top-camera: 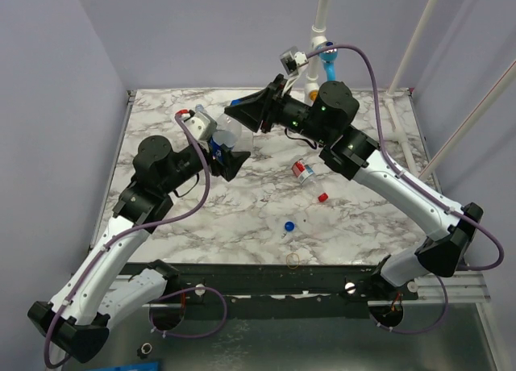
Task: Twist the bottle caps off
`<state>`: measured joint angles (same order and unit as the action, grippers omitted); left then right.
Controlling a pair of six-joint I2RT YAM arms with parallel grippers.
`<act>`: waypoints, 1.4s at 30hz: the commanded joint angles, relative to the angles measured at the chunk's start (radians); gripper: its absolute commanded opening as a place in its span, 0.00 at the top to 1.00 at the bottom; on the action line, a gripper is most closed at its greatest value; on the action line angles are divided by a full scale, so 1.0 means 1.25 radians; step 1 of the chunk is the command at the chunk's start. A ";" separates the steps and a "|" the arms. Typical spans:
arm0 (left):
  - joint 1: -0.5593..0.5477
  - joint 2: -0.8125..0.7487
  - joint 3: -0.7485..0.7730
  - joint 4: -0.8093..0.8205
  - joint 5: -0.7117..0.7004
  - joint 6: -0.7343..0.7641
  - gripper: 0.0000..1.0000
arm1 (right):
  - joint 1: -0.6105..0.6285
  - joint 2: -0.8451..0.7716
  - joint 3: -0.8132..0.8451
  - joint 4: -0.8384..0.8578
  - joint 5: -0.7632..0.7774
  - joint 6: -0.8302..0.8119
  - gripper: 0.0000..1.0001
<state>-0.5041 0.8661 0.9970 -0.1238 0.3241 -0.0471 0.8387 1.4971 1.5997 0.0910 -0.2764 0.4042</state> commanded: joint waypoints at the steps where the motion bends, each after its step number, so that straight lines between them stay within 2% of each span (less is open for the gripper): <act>1: -0.002 0.015 0.031 -0.040 0.049 -0.037 0.17 | 0.005 0.009 0.003 -0.016 -0.058 -0.031 0.95; 5: -0.001 0.022 0.031 -0.048 0.041 -0.046 0.46 | 0.005 0.011 0.008 -0.020 -0.054 -0.040 0.95; 10: -0.001 0.028 0.032 -0.060 0.028 -0.045 0.52 | 0.005 0.014 0.017 -0.020 -0.063 -0.044 0.95; 15: -0.001 0.023 0.026 -0.064 0.046 -0.040 0.65 | 0.005 0.009 0.015 -0.022 -0.076 -0.042 0.93; 20: -0.001 0.014 0.024 -0.069 0.057 -0.019 0.81 | 0.005 0.010 0.016 -0.019 -0.090 -0.034 0.80; 22: 0.000 0.012 0.026 -0.071 0.059 -0.017 0.86 | 0.005 0.017 0.023 -0.022 -0.092 -0.031 0.66; 23: 0.000 0.011 0.026 -0.072 0.061 -0.016 0.87 | 0.005 0.020 0.029 -0.025 -0.090 -0.029 0.55; 24: -0.001 0.010 0.026 -0.072 0.061 -0.015 0.88 | 0.005 0.023 0.032 -0.026 -0.087 -0.027 0.49; 28: 0.000 0.003 0.023 -0.071 0.067 0.003 0.91 | 0.005 0.017 0.034 -0.018 -0.033 -0.010 0.38; 32: 0.000 0.000 0.017 -0.065 0.059 0.017 0.91 | 0.005 0.011 0.039 -0.008 0.027 0.003 0.37; 36: -0.001 -0.001 0.016 -0.049 0.044 0.022 0.92 | 0.005 0.039 0.081 -0.053 0.034 0.017 0.38; 42: 0.000 0.000 0.014 -0.037 0.039 0.028 0.92 | 0.005 0.050 0.075 -0.037 0.023 0.033 0.42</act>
<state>-0.5041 0.8791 1.0061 -0.2031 0.3775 -0.0322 0.8387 1.5387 1.6745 0.0509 -0.2588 0.4225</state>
